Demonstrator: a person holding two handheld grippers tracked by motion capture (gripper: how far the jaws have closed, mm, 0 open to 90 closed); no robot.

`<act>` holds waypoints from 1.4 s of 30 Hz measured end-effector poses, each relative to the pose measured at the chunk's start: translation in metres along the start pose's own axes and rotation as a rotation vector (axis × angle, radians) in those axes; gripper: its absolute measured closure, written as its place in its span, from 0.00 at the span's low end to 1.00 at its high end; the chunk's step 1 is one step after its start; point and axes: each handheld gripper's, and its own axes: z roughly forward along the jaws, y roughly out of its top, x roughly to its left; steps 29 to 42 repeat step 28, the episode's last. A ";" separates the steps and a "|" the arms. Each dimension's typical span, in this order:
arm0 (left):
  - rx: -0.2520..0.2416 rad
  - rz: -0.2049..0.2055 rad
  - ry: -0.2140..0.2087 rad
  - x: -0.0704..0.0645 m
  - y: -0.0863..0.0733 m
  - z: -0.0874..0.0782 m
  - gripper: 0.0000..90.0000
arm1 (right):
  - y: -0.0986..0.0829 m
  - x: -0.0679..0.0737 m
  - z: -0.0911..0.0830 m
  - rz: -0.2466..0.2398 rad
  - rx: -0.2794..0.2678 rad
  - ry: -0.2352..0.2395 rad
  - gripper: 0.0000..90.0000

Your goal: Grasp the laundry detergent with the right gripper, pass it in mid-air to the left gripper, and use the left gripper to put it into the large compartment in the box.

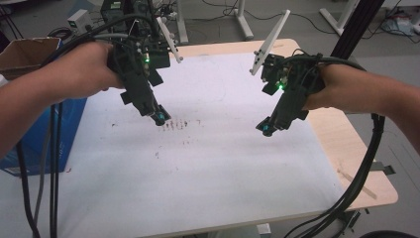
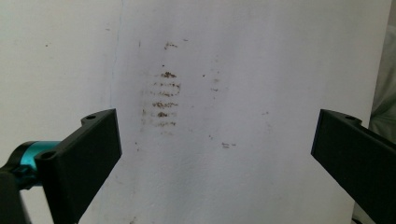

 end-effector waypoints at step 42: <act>0.018 0.006 0.033 0.001 -0.004 0.003 0.02 | 0.001 0.003 0.005 0.001 -0.002 0.013 0.01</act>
